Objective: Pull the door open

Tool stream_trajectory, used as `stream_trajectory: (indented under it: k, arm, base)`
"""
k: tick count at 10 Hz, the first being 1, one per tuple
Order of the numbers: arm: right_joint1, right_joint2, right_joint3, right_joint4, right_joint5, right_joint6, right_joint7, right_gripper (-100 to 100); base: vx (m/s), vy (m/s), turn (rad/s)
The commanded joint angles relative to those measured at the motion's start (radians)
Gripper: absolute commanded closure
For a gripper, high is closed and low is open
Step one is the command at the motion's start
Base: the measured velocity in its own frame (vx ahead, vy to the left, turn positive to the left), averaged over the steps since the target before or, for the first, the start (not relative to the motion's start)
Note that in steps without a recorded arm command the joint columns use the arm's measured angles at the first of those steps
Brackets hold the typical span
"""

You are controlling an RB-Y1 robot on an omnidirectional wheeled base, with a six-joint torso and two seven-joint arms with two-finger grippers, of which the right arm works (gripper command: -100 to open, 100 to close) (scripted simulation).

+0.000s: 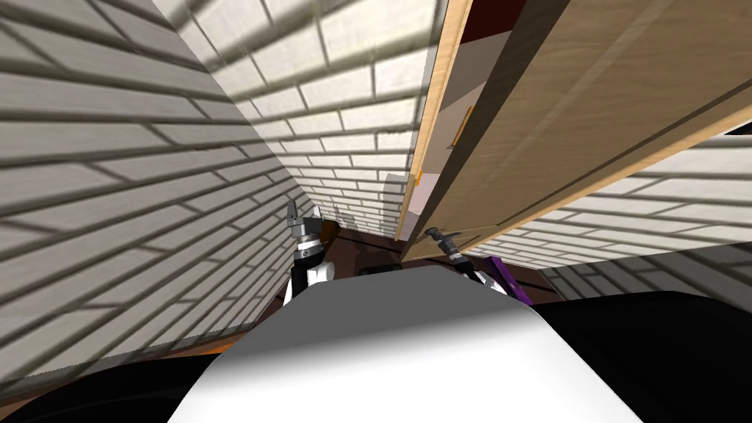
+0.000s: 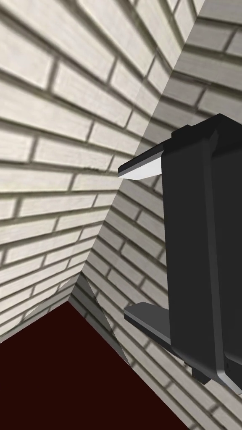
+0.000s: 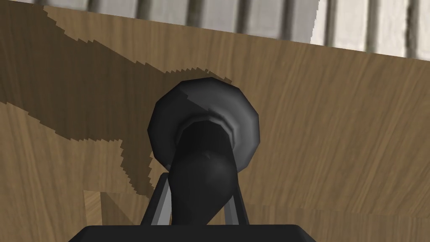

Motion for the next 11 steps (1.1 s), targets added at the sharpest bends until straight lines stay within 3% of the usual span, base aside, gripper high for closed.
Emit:
stream_trajectory:
  k: [1,3,4,11]
  arm:
    - [0.015,-0.014,-0.005,0.004,0.002,-0.025,-0.009,100]
    - [0.025,-0.024,-0.007,0.013,0.006,-0.050,-0.018,100]
    - [0.025,-0.014,-0.001,0.004,0.007,-0.040,-0.015,100]
    - [0.036,-0.041,-0.008,0.070,0.016,-0.130,-0.031,100]
  base:
    - [-0.218,-0.085,0.140]
    - [-0.213,-0.055,0.114]
    - [-0.095,-0.014,0.020]
    - [-0.235,-0.088,0.196]
